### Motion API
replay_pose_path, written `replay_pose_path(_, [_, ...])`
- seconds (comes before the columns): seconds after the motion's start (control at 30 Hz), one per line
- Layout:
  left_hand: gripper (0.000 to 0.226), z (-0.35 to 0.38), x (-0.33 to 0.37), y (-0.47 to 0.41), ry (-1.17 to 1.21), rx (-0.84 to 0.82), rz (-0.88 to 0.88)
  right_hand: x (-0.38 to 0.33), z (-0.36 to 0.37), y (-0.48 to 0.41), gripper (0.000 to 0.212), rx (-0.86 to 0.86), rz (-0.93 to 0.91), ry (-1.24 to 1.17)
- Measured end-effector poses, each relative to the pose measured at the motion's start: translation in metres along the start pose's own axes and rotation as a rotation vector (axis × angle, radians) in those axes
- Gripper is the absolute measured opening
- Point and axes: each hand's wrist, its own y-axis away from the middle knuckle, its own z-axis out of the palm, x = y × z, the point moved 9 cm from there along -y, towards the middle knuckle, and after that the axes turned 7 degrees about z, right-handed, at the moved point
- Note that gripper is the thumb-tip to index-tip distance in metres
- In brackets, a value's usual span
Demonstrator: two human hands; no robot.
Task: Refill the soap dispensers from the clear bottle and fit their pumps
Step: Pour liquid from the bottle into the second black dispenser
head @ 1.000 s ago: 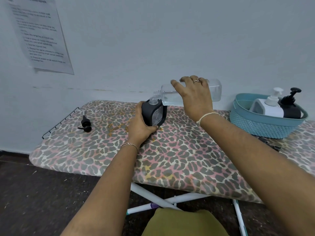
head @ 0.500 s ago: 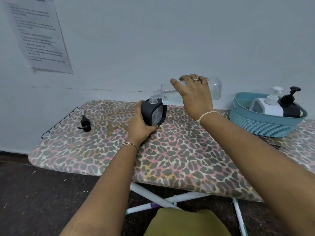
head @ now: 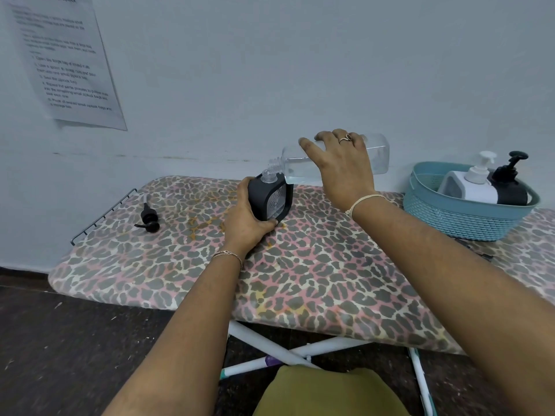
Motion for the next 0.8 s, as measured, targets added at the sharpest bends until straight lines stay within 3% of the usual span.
replay_pose_path(0.8, [0.101,-0.0019,0.0027,0.0012,0.01,0.014,0.015,-0.0012,-0.0008,-0.0025,0.078,0.01,-0.021,0.039])
